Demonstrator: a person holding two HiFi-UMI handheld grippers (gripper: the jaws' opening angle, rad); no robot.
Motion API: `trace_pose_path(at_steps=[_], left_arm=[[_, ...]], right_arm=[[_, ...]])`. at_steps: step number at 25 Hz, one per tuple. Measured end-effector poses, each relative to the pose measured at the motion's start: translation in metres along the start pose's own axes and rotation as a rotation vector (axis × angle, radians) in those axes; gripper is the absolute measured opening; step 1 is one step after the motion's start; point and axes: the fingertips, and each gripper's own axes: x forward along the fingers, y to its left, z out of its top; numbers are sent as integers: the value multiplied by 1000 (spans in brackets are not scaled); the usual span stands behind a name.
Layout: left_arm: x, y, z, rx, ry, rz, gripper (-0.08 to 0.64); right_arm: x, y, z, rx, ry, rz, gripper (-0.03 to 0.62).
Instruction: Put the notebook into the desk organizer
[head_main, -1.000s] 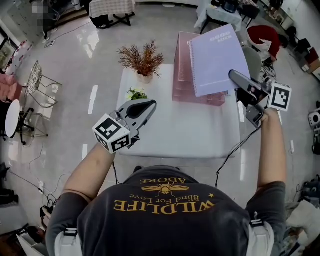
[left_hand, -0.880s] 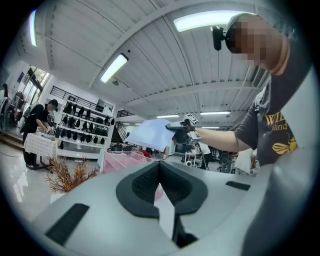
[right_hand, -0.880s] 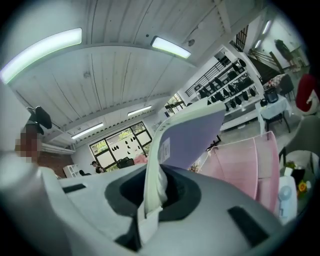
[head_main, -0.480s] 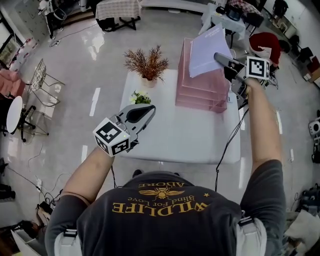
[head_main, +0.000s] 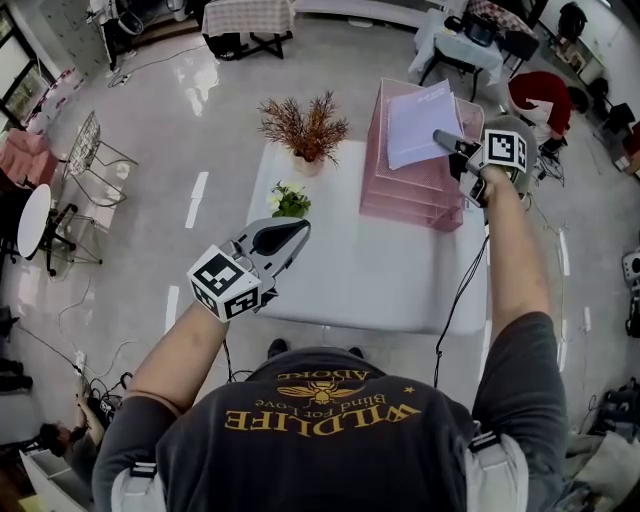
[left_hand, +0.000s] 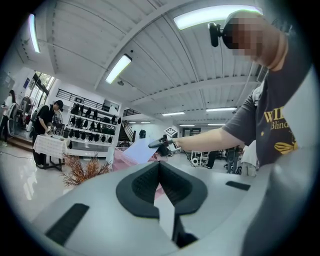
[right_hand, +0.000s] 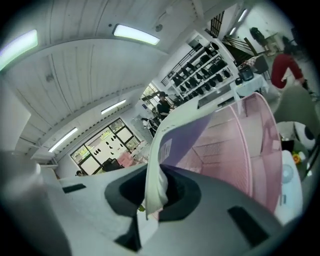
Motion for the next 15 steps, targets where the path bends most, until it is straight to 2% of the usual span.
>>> trace_pose_path(at_steps=[5, 15], left_arm=[[2, 2, -2, -9, 4, -1, 0], [16, -6, -7, -22, 6, -38, 0]], right_arm=[[-8, -31, -5, 52, -11, -124, 41], [-2, -56, -18, 17, 53, -408, 83]])
